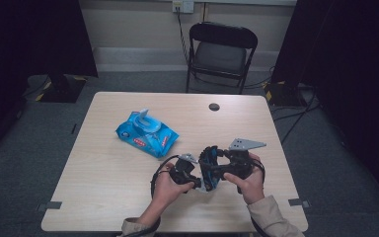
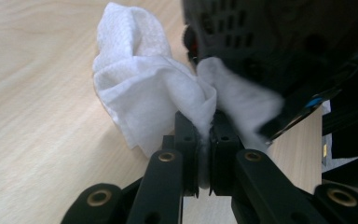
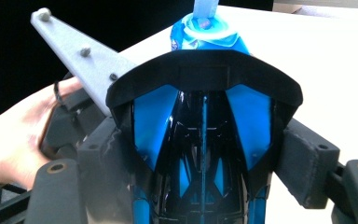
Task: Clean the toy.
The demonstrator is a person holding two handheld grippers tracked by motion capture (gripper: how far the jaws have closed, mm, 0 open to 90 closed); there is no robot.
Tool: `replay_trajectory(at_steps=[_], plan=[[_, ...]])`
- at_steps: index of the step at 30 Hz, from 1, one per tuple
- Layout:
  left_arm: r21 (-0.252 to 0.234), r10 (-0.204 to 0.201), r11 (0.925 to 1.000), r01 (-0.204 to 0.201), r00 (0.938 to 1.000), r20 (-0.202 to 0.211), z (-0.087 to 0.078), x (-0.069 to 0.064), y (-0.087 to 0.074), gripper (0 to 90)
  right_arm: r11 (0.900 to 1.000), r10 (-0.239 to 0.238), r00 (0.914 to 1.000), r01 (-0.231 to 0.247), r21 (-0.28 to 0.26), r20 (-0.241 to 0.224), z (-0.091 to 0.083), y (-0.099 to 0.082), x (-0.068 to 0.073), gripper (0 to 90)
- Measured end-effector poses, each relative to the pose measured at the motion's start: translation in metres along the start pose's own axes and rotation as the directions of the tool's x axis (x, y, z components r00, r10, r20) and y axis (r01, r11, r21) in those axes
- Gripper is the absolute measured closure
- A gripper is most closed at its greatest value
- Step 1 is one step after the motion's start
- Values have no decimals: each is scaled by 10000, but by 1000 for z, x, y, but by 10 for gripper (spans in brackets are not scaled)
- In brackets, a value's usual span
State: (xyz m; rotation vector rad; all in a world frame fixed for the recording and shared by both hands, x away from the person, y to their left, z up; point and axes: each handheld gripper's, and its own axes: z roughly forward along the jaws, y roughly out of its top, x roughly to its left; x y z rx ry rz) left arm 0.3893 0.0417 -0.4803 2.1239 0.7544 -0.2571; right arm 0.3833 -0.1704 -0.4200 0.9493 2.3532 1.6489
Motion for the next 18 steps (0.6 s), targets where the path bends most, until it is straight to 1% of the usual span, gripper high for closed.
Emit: replay_trajectory(at_steps=[2,3,4,5,9,12,14,18], plan=[[-203,-117,9997,115,9999,-117,-9,4,1,846,9999,-71,10000,71,-72,-2,-1,1,1,254],[-346,-162,9993,155,9997,-193,-16,7,2,847,9999,-82,10000,82,-66,-37,-2,2,2,254],[-525,-159,9985,142,9994,-321,-27,10,5,846,9999,-116,9999,116,-92,-44,-2,2,2,254],[-525,-159,9985,142,9994,-321,-27,10,5,846,9999,-116,9999,116,-92,-44,-2,2,2,254],[-1091,-225,9939,154,9977,-644,-54,14,14,846,9999,-145,9999,145,0,-62,-1,1,2,254],[-1425,-226,9897,107,9964,-821,-70,17,20,846,9999,-161,9998,161,35,-77,0,1,3,254],[-1533,-216,9882,66,9951,-964,-78,18,24,846,9998,-215,9997,216,47,-66,0,1,4,254],[-1794,-192,9838,5,9946,-1024,-88,18,29,846,9997,-220,9997,221,40,-71,0,1,4,254]])
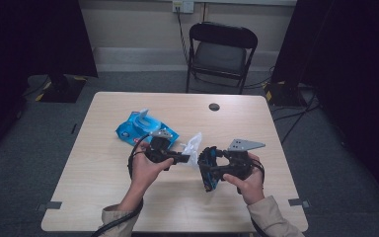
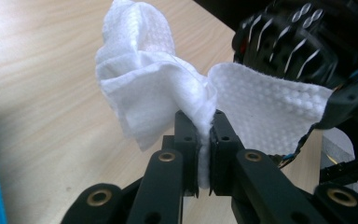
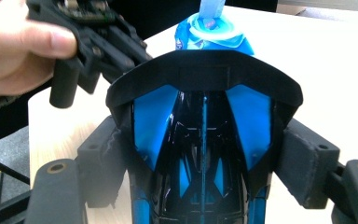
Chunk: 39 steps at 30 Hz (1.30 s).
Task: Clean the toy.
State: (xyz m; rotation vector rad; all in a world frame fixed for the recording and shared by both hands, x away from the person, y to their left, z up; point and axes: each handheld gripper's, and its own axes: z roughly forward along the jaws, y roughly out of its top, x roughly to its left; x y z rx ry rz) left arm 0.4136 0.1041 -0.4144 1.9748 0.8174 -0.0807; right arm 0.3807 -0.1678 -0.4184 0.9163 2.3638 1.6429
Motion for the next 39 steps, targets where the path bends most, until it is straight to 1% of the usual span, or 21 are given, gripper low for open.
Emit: replay_trajectory(at_steps=[7,9,11,14,15,17,22,26,28,30,31,32,34,39], plan=[[-318,-75,9995,72,9999,-99,-8,3,8,846,10000,-8,10000,8,22,-13,0,-1,1,254],[-489,-129,9987,119,9997,-208,-11,4,10,846,10000,9,10000,-9,12,-29,0,-1,0,254],[-630,-149,9979,137,9997,-186,-13,4,13,846,10000,0,10000,0,58,-60,0,-1,0,255],[-637,-164,9979,150,9996,-212,-13,4,16,846,9999,-51,9999,52,93,-124,2,-1,2,254],[-659,-167,9977,158,9998,-128,-11,3,17,846,9999,-69,9999,70,90,-97,2,-1,2,254],[-643,-151,9978,147,9999,-57,-8,1,18,846,9998,-121,9997,124,141,-193,4,-1,4,254],[-410,-27,9992,33,9999,145,2,-4,19,846,9996,-233,9993,237,164,-291,6,-1,6,254],[-392,-108,9992,128,9987,502,13,-9,19,846,9994,-324,9989,329,134,-350,7,-1,8,254],[-271,-90,9996,106,9982,585,18,-11,18,847,9991,-378,9985,386,196,-392,8,-1,9,254],[-261,-83,9996,99,9982,592,22,-11,17,846,9992,-358,9987,364,178,-353,8,-2,9,254],[-307,-169,9993,189,9977,662,23,-11,17,847,9991,-364,9987,371,203,-363,8,-2,8,254],[-283,-176,9994,197,9974,699,24,-10,16,847,9992,-343,9989,350,191,-329,7,-2,7,254],[-143,-133,9998,142,9978,649,25,-10,15,847,9993,-328,9988,335,182,-360,7,-2,7,254],[-72,-139,9999,144,9976,671,28,-10,12,847,9992,-349,9987,356,178,-358,8,-2,7,254]])
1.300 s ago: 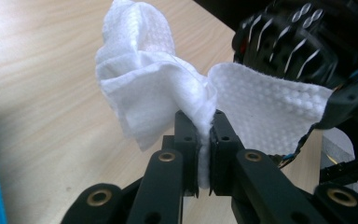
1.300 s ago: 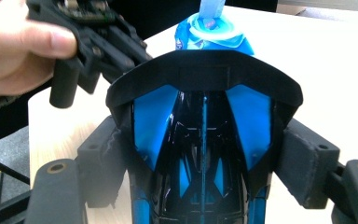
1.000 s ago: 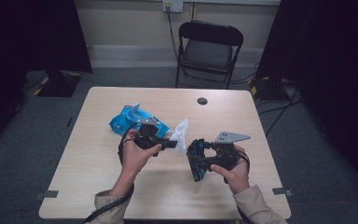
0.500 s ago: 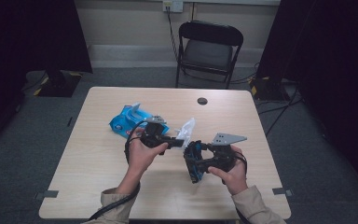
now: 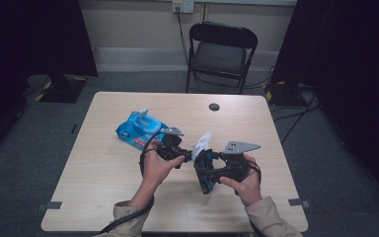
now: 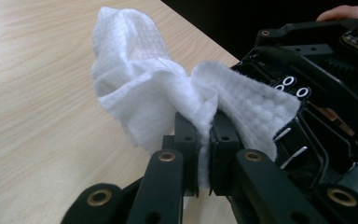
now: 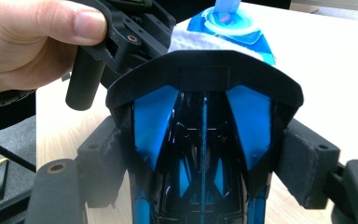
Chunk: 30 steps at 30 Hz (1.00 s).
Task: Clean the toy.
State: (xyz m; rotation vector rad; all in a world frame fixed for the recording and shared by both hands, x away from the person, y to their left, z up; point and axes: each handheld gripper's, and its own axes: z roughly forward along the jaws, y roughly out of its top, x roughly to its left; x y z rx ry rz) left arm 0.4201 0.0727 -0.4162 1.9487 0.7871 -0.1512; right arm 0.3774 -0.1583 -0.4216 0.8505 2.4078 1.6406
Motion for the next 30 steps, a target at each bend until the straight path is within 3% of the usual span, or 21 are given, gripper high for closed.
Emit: replay_trajectory(at_steps=[30], plan=[[895,-97,9960,60,9991,410,27,-4,-25,846,9999,62,10000,-61,-150,32,-4,2,-3,254]])
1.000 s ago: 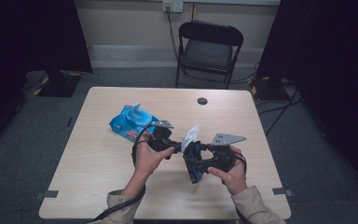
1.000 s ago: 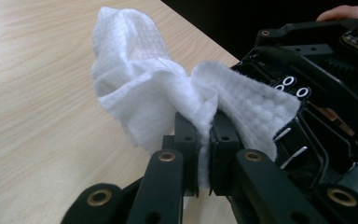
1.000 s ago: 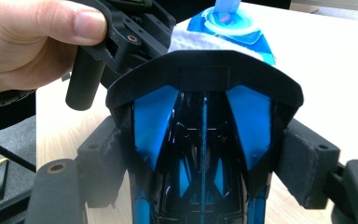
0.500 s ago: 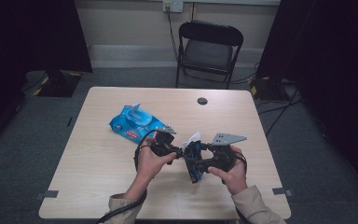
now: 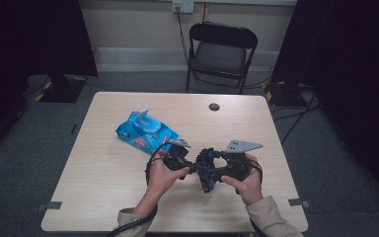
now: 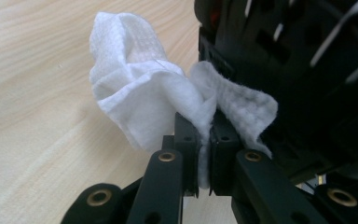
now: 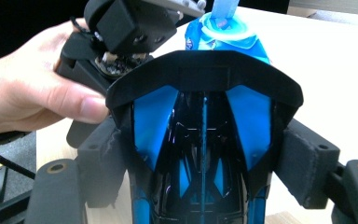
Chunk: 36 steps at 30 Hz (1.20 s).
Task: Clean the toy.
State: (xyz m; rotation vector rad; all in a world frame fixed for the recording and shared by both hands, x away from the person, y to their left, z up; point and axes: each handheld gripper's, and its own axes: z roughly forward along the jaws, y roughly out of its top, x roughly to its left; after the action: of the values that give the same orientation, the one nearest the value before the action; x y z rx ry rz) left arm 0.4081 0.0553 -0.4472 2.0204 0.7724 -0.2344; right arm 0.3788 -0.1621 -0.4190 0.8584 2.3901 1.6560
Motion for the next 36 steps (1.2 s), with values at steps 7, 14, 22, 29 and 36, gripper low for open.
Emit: replay_trajectory(at_steps=[7,14,22,29,36], plan=[[341,-68,9994,62,9999,157,11,-1,-9,846,10000,81,10000,-81,0,20,-1,-1,-2,254],[535,-129,9985,114,9996,266,19,0,-16,845,9999,104,9999,-104,-61,1,-1,0,-2,254],[883,-244,9959,206,9989,413,28,0,-25,845,9998,163,9999,-162,-151,37,-3,0,-3,254],[1221,-101,9925,59,9994,340,29,-3,-30,846,9998,171,9998,-169,-120,129,-4,-1,-5,254],[885,-112,9960,114,9999,-23,6,5,-23,846,9997,189,9996,-186,-164,193,-5,-1,-6,254]])
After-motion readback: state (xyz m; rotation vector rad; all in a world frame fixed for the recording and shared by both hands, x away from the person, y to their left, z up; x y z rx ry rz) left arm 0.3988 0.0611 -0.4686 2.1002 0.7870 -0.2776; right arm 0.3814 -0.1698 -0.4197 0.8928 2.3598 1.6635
